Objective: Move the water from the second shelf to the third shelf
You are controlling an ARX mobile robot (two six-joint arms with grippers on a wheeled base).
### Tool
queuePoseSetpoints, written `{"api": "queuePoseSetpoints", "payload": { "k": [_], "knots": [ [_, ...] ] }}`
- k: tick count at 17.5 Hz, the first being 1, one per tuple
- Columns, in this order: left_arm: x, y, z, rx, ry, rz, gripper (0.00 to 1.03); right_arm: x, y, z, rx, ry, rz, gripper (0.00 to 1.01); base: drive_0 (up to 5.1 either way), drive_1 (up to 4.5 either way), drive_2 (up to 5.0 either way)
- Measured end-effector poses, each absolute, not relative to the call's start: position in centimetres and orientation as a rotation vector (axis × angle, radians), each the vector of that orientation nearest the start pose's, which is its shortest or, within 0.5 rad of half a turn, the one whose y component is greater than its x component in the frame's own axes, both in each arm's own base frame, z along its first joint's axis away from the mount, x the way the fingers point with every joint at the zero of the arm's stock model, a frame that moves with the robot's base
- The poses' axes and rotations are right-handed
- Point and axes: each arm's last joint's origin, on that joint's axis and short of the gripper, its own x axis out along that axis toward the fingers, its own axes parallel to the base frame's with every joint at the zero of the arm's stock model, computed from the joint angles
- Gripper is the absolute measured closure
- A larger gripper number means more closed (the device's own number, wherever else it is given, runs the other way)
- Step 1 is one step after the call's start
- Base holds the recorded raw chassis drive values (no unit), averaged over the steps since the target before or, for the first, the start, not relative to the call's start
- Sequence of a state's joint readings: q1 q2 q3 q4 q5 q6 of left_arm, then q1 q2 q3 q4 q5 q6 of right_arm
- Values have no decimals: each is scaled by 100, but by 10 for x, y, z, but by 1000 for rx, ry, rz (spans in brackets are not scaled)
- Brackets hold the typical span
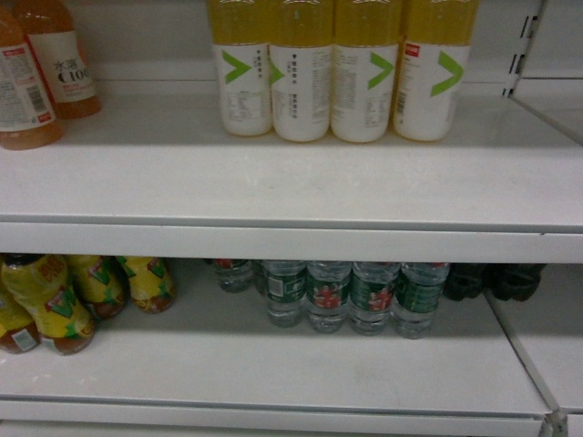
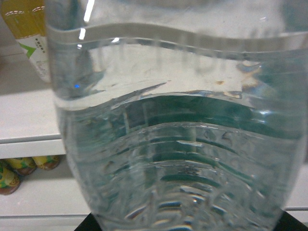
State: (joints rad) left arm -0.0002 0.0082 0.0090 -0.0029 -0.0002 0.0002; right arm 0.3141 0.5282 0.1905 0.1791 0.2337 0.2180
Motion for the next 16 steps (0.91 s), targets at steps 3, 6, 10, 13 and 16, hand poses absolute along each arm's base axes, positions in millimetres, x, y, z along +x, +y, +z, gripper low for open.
{"api": "queuePoseSetpoints", "payload": {
  "k": [3,6,10,13,16],
  "knots": [
    [98,0,166,0,3,0,5,133,36,197,174,163,66,59,-468,222,222],
    [98,0,166,0,4,0,5,133,36,196,172,167,65,59,-461,234,234],
    [98,0,166,0,3,1,5,133,36,197,175,161,68,59,-465,231,231],
    [98,0,166,0,4,1,5,133,36,197,174,164,68,59,-488,225,225],
    [98,0,166,0,4,0,5,133,36,197,174,164,68,59,-475,237,237]
  ]
}}
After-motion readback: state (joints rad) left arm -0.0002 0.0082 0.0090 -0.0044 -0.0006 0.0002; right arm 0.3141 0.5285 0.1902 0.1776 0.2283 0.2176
